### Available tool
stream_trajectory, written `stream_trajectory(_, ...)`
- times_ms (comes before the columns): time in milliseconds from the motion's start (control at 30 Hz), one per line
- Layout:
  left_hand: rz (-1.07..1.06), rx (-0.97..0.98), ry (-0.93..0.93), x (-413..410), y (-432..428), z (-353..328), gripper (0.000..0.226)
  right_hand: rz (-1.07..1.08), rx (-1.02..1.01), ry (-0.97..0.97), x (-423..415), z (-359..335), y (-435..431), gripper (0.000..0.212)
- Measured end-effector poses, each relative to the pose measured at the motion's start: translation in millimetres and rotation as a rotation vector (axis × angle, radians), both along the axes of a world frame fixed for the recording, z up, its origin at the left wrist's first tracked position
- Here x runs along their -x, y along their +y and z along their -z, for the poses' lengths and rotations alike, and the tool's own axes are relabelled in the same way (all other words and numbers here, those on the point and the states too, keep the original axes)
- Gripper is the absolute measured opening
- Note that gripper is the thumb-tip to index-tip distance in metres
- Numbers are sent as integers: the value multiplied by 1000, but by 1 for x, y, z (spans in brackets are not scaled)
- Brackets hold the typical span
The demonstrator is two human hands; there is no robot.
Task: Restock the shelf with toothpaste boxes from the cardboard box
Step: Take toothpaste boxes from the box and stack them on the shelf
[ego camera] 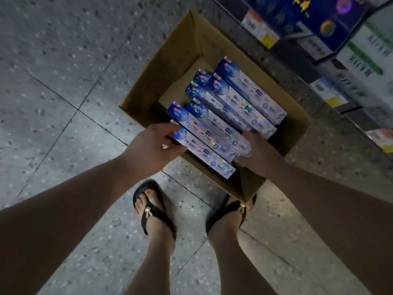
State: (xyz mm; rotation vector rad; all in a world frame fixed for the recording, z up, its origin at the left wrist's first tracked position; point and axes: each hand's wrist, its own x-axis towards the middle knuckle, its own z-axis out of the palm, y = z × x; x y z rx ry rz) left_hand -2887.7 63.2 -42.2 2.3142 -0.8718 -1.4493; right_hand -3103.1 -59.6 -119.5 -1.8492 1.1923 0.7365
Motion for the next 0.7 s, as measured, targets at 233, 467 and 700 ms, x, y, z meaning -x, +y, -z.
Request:
stream_trajectory(233,-49,11,76,-8,-8,49,48,37,-32,-55,8,39,0,95)
stream_trajectory(467,56,4,-15,-16,-14,58,47,-20,-33,-80,12,45,-4,90)
stream_trajectory(700,183,10,-188,-20,-41,48,50,-7,138,-55,19,17,-7,43)
